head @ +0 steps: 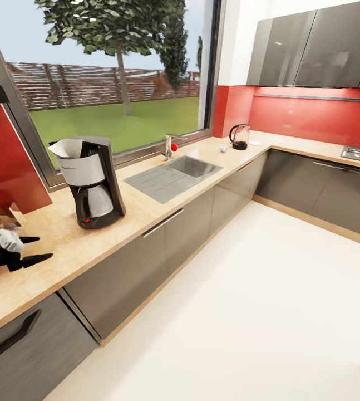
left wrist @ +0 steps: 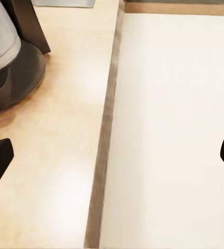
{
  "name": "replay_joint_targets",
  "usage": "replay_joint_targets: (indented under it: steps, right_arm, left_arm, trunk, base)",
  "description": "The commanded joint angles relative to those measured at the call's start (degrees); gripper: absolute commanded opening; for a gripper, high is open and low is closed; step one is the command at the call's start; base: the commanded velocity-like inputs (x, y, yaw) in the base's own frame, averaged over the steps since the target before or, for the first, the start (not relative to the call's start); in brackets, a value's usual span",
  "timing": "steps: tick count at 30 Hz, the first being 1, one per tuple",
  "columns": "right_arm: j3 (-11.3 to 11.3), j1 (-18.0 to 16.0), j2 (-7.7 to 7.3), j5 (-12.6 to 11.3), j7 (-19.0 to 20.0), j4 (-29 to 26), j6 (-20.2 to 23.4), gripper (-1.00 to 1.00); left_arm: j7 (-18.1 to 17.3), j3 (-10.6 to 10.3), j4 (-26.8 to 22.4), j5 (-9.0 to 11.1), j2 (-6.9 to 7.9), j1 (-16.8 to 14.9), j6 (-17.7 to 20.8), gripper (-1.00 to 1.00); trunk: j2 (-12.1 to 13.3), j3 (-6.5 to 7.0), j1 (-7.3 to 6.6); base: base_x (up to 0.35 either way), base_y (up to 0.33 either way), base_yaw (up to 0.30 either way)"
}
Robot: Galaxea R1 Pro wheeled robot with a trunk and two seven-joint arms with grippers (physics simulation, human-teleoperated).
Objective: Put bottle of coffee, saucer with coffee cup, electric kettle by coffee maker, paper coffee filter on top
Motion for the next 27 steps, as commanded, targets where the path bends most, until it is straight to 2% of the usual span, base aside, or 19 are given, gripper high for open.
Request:
replay_joint_targets:
  steps: [1, 2, 5, 7, 10, 17, 21, 23, 24, 25, 27]
  right_arm:
    - [-0.02, -0.03, 0.0, 0.08, -0.03, 0.07, -0.16, 1.0]
    - [-0.02, -0.03, 0.01, 0.11, -0.03, 0.13, -0.16, 1.0]
    - [-0.02, -0.03, 0.01, 0.11, -0.03, 0.11, -0.16, 1.0]
    - [-0.02, -0.03, 0.01, 0.12, -0.03, 0.1, -0.16, 1.0]
    - [0.04, -0.03, 0.01, 0.13, -0.02, 0.1, -0.16, 1.0]
    - [0.11, -0.03, 0.01, 0.13, -0.03, 0.08, -0.16, 1.0]
    - [0.17, -0.03, 0.01, 0.12, -0.03, 0.1, -0.16, 1.0]
    - [0.21, -0.03, 0.01, 0.13, -0.03, 0.09, -0.16, 1.0]
    - [0.21, -0.03, 0.01, 0.13, -0.03, 0.09, -0.16, 1.0]
    - [0.29, -0.03, 0.01, 0.11, -0.02, 0.08, -0.16, 1.0]
    - [0.32, -0.03, 0.01, 0.12, -0.01, 0.08, -0.16, 1.0]
  left_arm:
    - [-1.73, 0.05, -0.3, 0.54, -0.04, 0.64, 0.25, 1.0]
    - [-1.87, 0.15, -0.6, 2.61, -0.04, 1.47, -0.7, 1.0]
    - [-1.87, 0.23, -1.08, 4.58, -0.06, 1.74, -1.06, 1.0]
    - [-1.87, 0.26, -1.56, 5.7, -0.06, 1.88, -1.11, 1.0]
    - [-1.87, 0.2, -1.72, 6.27, -0.18, 2.97, -1.05, 1.0]
    - [-1.87, 0.02, -1.85, 8.58, -2.68, 13.18, -2.23, 1.0]
    - [-1.87, 0.11, -1.59, 8.77, -5.06, 18.09, -6.61, 1.0]
    - [-1.87, 0.22, -1.26, 8.68, -7.15, 20.6, -9.65, 1.0]
    - [-1.87, 0.25, -1.19, 8.67, -7.68, 21.21, -10.29, 1.0]
    - [-1.87, 0.29, -1.03, 8.68, -9.75, 24.43, -12.32, 1.0]
    - [-1.87, 0.27, -0.97, 8.67, -11.0, 26.37, -13.25, 1.0]
  trunk:
    - [-0.11, -0.11, 0.03]
    - [-0.11, -0.11, 0.03]
    - [-0.11, -0.11, 0.03]
    - [-0.11, -0.11, 0.03]
    - [-0.11, -0.11, 0.03]
    - [-0.11, -0.11, 0.03]
    - [-0.11, -0.11, 0.03]
    - [-0.11, -0.11, 0.03]
    - [-0.11, -0.11, 0.03]
    - [-0.11, -0.11, 0.03]
    - [-0.11, -0.11, 0.03]
  base:
    - [0.0, 0.0, 0.0]
    - [0.0, 0.0, 0.0]
    - [0.0, 0.0, 0.0]
    - [0.0, 0.0, 0.0]
    - [0.0, 0.0, 0.0]
    - [0.0, 0.0, 0.0]
    - [0.0, 0.0, 0.0]
    - [0.0, 0.0, 0.0]
    - [0.0, 0.0, 0.0]
    - [0.0, 0.0, 0.0]
    - [0.0, 0.0, 0.0]
